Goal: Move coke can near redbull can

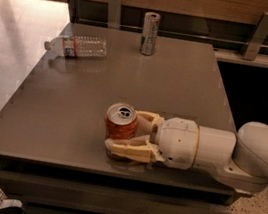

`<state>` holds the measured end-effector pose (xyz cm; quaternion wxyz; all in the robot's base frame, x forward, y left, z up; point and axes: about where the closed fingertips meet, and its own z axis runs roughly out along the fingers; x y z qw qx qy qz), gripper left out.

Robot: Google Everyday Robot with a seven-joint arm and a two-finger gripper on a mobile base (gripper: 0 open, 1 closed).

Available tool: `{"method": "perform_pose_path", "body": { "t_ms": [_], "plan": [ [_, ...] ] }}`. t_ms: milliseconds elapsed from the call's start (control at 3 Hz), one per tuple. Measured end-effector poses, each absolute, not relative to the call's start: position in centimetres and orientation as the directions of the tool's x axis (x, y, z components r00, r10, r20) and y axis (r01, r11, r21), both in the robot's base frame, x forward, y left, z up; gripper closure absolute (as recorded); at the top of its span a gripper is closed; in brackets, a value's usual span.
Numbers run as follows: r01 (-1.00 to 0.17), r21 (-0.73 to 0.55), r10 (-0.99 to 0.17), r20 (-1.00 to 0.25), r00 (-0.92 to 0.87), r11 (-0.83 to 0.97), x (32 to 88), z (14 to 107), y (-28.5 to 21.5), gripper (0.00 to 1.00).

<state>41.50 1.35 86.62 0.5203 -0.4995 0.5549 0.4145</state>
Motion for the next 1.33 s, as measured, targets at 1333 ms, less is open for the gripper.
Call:
{"method": "perform_pose_path", "body": {
  "t_ms": [1333],
  "plan": [
    [-0.973, -0.081, -0.06, -0.996, 0.069, 0.218, 49.6, 94.3, -3.4, 1.0]
  ]
}}
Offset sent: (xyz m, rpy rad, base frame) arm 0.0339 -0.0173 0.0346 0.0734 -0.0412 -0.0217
